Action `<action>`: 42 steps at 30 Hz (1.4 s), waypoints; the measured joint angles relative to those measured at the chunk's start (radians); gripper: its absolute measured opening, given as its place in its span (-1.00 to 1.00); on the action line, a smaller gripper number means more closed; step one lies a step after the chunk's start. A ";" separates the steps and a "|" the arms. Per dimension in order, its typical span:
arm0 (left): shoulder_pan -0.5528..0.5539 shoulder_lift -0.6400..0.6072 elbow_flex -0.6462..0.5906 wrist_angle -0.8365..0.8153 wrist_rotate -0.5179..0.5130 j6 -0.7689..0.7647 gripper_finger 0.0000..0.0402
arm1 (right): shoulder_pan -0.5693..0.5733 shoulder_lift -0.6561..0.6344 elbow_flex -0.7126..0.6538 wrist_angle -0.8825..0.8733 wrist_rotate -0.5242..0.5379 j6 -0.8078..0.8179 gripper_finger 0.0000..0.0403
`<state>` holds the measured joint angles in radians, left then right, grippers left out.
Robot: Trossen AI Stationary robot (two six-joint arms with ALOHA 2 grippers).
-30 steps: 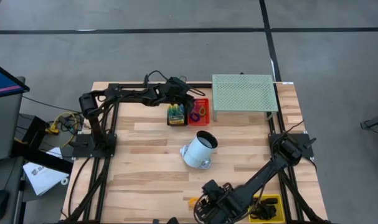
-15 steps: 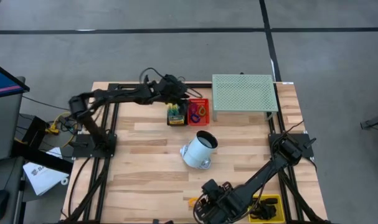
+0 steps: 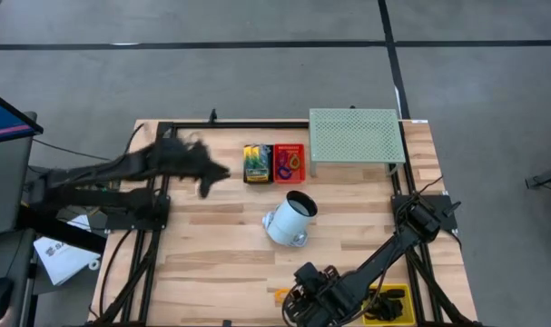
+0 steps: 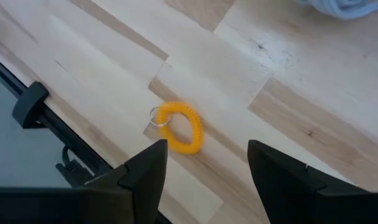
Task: Pick & Place Office Desk Supplies
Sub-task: Put the yellow spring rubber band into the red bin
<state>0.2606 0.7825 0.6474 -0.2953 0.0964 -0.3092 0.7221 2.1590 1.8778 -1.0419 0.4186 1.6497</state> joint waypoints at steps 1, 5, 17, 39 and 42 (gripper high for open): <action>-0.051 -0.073 -0.062 0.075 -0.027 -0.053 -0.47 | 0.001 0.001 0.000 0.003 0.003 0.000 0.09; -0.265 -0.247 -0.307 0.405 -0.285 -0.152 -0.54 | -0.005 0.005 0.000 0.003 -0.004 -0.032 0.09; -0.394 -0.126 -0.527 0.813 -0.517 0.018 -0.57 | -0.083 0.006 -0.154 0.179 -0.144 -0.098 0.09; -0.393 -0.121 -0.526 0.869 -0.518 0.006 -0.57 | -0.065 0.082 -0.220 0.408 -0.192 -0.022 0.09; -0.393 -0.121 -0.526 0.873 -0.518 0.006 -0.57 | -0.055 0.094 -0.217 0.405 -0.188 -0.012 0.09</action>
<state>-0.1326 0.6613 0.1215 0.5781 -0.4213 -0.3035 0.6671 2.2529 1.6608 -0.6372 0.2305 1.6378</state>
